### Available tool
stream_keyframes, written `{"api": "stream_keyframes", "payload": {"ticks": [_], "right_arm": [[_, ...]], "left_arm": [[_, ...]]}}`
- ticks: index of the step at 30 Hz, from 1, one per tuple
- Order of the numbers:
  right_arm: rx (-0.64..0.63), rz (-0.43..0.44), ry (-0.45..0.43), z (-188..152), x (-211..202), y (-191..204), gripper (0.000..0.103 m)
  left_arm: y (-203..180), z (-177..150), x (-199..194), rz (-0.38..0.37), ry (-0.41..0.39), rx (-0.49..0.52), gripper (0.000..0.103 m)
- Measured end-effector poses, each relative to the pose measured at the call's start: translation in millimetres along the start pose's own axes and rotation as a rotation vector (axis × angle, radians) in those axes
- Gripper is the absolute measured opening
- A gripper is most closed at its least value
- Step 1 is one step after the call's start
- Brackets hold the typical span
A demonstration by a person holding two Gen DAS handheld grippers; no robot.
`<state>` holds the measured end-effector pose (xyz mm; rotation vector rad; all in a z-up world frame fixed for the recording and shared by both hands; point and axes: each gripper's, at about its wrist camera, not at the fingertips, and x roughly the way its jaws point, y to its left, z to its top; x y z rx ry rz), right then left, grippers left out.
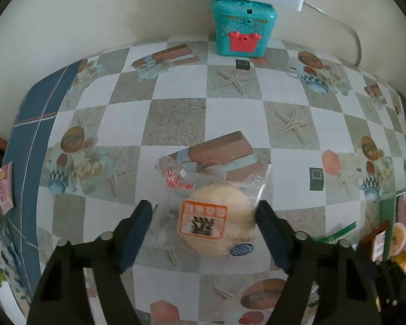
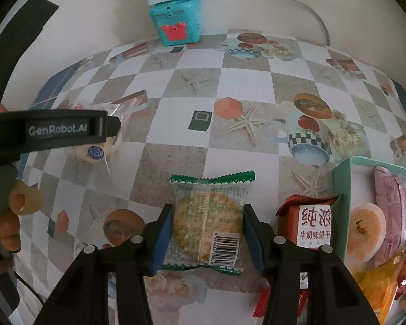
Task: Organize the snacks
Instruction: 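Carry the bun and biscuit packet over the white tray with both tools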
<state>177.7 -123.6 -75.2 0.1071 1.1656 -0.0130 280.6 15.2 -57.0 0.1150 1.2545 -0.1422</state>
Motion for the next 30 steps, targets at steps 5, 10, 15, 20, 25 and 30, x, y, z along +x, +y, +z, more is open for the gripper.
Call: {"api": "stream_keyframes", "payload": {"ticks": [5,10,15,20,25,30], "right_arm": [[-0.005,0.005,0.002,-3,-8,3,0.053],[0.01,0.022,0.003,-8,-23,1,0.053],[0.026,0.037,-0.01,-13,-45,-3,0.053],[0.055,0.047,-0.027,-21,-67,-12,0.053],[0.079,0.068,-0.05,-32,-89,-21,0.053],[0.1,0.1,-0.08,-37,-109,-32,0.053]], "left_arm": [[-4,-8,-6,0.017,0.003,-0.017,0.062],[-3,-21,-11,0.034,0.013,-0.065,0.061],[5,-43,-20,0.015,0.034,-0.174,0.06],[9,-78,-29,-0.009,0.04,-0.295,0.06],[0,-102,-40,-0.008,0.047,-0.35,0.06],[-14,-121,-56,0.026,0.031,-0.376,0.06]]}}
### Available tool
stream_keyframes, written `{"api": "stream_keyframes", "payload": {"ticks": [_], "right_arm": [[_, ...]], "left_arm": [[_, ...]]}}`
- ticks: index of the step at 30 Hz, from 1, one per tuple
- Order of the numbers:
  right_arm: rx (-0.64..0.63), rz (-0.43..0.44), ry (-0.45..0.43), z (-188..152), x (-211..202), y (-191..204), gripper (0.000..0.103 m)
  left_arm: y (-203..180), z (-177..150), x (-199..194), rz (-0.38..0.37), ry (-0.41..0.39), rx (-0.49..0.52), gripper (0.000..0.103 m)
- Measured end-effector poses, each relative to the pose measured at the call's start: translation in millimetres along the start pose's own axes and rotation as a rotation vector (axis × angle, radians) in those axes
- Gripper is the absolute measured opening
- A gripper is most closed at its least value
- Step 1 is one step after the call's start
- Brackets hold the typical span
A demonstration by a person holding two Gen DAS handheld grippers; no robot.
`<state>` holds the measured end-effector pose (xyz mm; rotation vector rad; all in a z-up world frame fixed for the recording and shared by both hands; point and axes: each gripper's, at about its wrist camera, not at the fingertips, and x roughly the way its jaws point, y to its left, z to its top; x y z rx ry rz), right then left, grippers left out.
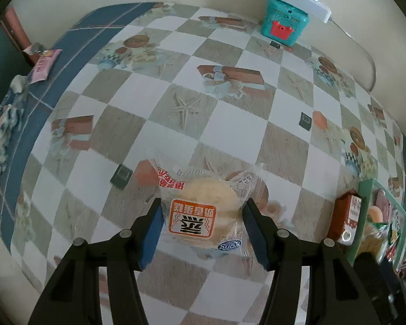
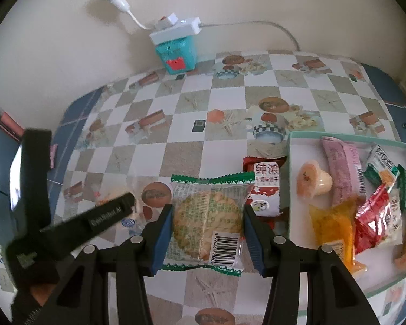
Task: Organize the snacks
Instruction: 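Carry the bun and biscuit packet over the white tray with both tools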
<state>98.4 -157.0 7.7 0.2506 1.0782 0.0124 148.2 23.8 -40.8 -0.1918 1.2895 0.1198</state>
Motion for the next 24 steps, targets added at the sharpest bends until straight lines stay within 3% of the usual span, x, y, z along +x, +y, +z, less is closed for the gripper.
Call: {"api": "stream_keyframes", "payload": {"ticks": [12,24], "right_arm": [[0.079,0.0,-0.087,12,-42,-50,0.053],[0.199,-0.046,-0.146,16,-65,-124,0.053]], "left_arm": [[-17,-15,-41,0.022,-0.095,0.006,0.06],[-75,-31,-76,-0.017,-0.176,0.111,0.06]]}}
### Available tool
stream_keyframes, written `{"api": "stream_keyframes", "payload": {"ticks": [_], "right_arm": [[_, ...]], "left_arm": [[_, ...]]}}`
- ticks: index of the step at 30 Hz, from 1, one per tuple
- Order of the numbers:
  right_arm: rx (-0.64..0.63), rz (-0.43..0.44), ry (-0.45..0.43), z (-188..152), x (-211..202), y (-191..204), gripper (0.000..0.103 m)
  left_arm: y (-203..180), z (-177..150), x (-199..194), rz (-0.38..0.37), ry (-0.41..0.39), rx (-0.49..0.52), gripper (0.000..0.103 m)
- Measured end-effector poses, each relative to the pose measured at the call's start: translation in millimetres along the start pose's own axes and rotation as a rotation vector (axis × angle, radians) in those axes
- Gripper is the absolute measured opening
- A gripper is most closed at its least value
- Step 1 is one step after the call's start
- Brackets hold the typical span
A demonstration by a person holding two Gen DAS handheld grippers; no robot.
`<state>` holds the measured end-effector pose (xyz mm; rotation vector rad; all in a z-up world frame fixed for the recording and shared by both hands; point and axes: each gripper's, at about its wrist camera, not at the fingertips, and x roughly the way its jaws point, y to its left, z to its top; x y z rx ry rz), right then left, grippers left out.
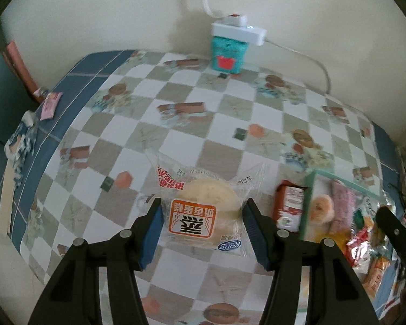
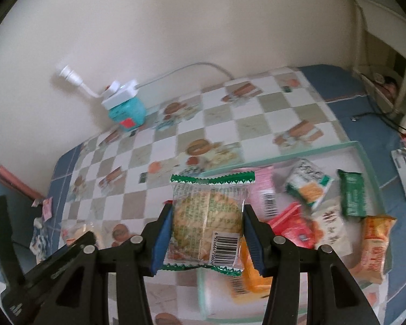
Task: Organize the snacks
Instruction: 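Carry the bun and biscuit packet over the white tray with both tools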
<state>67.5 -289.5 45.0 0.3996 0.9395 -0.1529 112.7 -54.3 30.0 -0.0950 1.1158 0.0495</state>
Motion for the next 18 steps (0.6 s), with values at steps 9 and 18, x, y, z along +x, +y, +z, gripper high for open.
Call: {"api": "stream_keyframes", "payload": {"ticks": [9,18], "right_arm": [[0.06,-0.096,-0.027,11,-5,-58,0.053],[0.092,-0.165,-0.012,15,4,-96,0.053]], "left_arm": [[-75,-8,-7,-0.057,-0.023,0.157,0.06],[-144,-13,-4,-0.095,-0.03,0.288,0.06]]}}
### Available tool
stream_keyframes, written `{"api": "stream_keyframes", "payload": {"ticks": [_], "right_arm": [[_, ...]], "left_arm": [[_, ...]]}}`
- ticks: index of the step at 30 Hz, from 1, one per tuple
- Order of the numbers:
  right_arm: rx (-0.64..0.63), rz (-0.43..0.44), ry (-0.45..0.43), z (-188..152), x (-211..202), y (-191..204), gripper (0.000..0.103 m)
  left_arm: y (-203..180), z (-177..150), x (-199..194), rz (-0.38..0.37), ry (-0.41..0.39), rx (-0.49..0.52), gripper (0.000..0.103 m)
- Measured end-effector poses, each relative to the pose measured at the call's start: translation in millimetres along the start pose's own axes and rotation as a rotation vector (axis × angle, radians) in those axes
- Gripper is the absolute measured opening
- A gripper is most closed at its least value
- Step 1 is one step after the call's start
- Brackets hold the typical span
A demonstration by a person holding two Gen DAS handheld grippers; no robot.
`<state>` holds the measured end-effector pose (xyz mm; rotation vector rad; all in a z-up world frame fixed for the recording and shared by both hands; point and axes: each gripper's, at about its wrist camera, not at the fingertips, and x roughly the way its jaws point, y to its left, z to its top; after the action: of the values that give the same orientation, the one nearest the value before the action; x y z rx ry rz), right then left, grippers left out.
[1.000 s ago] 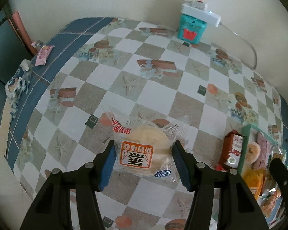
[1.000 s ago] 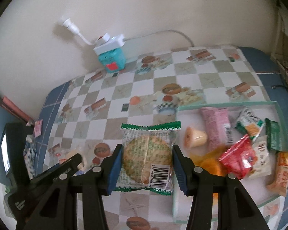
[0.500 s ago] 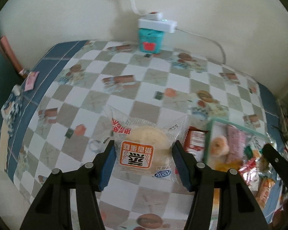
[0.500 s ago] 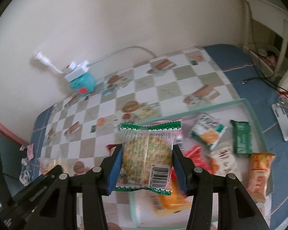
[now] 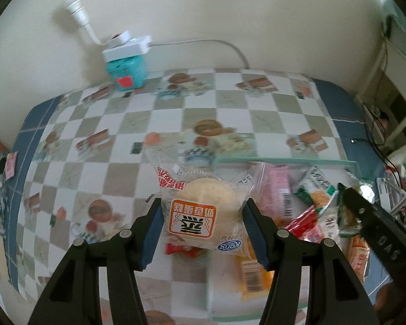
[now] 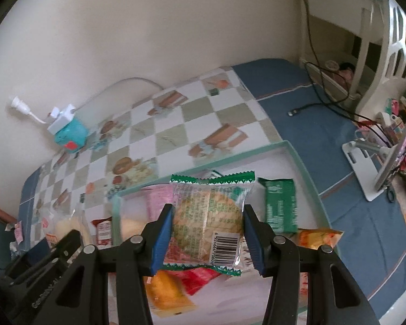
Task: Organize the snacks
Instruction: 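Carry the bun and biscuit packet over the white tray with both tools, then open both tools to release the bun and biscuit packet in the tray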
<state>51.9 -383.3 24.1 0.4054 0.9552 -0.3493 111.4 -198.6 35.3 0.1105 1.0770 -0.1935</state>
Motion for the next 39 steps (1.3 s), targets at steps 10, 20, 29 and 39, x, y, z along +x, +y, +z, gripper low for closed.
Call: {"api": "stream_keyframes", "payload": {"ticks": [10,20,29,39], "right_arm": [[-0.007,-0.022,0.006,5,13,-8,0.053],[-0.022,-0.056,0.001,10,23,-9,0.053],[-0.022,-0.091,0.021,9,38,-14,0.053],[-0.011,-0.141,0.044,9,43,-24,0.054]], "left_arm": [[-44,13,17,-0.031,-0.01,0.069,0.06],[-52,22,34,-0.04,-0.015,0.079,0.06],[-58,24,44,-0.061,-0.008,0.082,0.061],[-67,20,49,-0.081,0.017,0.106,0.062]]}}
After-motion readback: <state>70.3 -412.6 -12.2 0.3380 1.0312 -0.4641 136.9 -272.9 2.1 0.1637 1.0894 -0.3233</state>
